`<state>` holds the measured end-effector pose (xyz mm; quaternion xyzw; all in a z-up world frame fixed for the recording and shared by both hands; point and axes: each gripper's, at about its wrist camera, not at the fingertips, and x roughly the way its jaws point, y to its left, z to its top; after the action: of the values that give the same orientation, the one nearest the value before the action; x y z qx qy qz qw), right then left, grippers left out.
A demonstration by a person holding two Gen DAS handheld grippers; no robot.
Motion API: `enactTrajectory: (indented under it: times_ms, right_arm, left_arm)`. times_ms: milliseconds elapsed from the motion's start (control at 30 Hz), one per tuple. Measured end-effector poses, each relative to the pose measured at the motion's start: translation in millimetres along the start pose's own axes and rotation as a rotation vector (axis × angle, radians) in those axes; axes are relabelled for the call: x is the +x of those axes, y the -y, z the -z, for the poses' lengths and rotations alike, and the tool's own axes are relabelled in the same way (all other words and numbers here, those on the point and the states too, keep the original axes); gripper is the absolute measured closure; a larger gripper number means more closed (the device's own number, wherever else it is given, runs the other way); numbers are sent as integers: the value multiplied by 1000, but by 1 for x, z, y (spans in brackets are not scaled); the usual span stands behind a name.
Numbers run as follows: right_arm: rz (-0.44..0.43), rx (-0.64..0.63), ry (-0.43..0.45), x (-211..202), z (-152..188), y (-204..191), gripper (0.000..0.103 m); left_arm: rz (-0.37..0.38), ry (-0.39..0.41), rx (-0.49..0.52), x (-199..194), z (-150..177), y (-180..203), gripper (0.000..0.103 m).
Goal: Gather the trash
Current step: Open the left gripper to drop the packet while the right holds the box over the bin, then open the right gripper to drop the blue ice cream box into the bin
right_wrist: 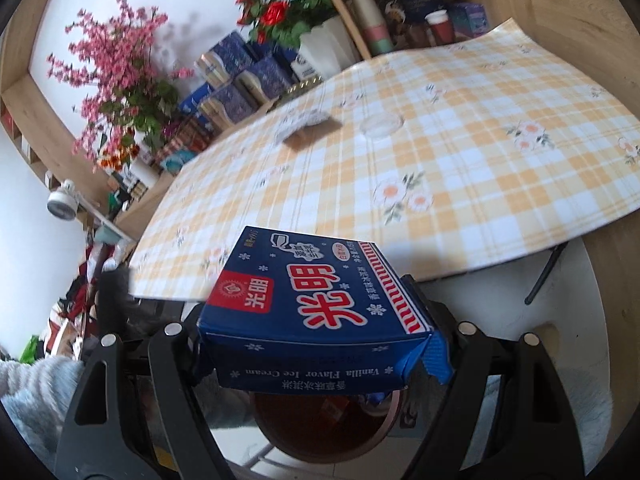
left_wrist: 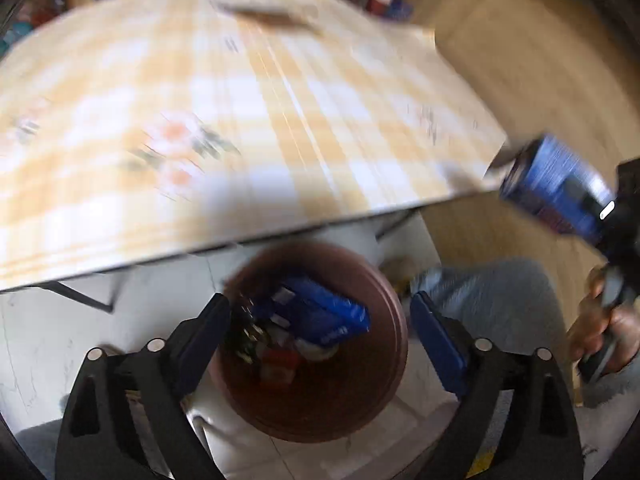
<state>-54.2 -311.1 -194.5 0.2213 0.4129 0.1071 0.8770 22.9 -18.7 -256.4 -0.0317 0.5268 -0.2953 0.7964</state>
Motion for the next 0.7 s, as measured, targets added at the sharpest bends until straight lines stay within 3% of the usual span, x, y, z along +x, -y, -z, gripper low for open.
enactTrajectory:
  times_ms: [167, 367, 600, 700]
  right_arm:
    - [-14, -65, -71, 20, 20, -23, 24]
    - [-47, -122, -130, 46, 35, -50, 24]
    - [-90, -130, -190, 75, 57, -63, 24]
    - [-74, -103, -240, 86, 68, -57, 24]
  left_arm:
    - [-93, 146, -2, -49, 13, -10, 9]
    - [-232, 348, 73, -94, 38, -10, 6]
    - [-303, 421, -7, -100, 68, -18, 6]
    - [-294, 445, -25, -106, 70, -21, 6]
